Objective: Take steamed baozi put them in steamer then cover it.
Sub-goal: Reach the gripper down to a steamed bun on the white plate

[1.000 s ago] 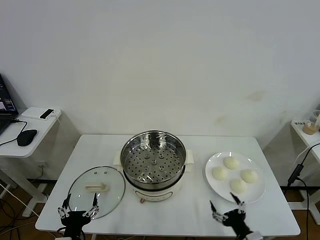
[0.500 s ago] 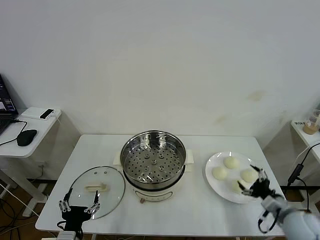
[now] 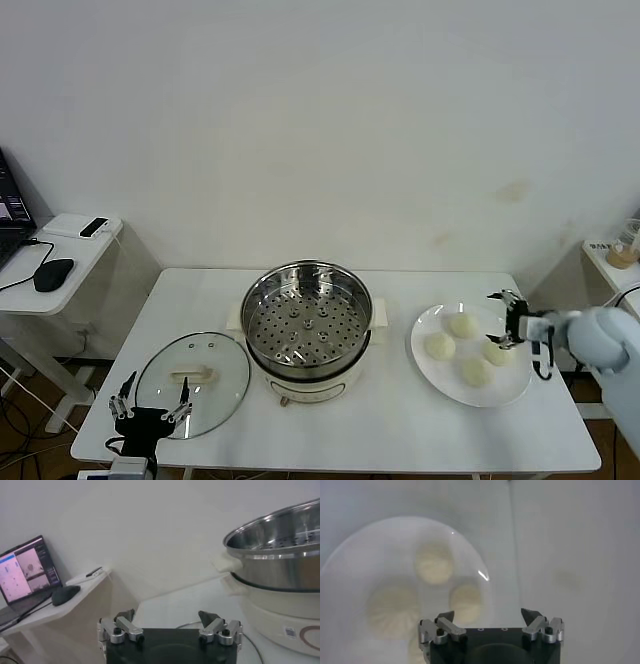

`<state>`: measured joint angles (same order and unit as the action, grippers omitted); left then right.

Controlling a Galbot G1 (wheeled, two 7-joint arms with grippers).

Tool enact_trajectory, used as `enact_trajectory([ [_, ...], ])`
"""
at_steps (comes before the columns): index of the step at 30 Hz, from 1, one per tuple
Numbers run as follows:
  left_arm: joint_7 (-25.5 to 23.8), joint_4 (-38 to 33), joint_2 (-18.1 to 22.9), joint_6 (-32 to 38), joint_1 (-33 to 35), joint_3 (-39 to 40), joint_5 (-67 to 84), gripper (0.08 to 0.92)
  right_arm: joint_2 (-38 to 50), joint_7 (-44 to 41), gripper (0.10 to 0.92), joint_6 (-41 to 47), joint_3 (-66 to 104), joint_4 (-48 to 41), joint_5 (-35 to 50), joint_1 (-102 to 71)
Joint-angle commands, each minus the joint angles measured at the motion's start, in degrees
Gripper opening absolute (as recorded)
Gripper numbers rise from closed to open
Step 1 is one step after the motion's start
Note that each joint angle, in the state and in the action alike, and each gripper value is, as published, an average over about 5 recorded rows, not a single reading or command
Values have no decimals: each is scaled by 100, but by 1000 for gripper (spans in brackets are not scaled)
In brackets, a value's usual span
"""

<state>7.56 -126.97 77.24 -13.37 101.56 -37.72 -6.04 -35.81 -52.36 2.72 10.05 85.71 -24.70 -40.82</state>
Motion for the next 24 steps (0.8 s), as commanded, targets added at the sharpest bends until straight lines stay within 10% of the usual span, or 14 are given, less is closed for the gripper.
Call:
enact_trajectory([
  [1, -22, -3, 1, -34, -14, -35, -60, 823, 183, -1252, 823, -219, -2942, -1631, 105, 2898],
  [24, -48, 17, -74, -70, -26, -189, -27, 823, -1678, -826, 823, -167, -3398, -3689, -545, 3188],
])
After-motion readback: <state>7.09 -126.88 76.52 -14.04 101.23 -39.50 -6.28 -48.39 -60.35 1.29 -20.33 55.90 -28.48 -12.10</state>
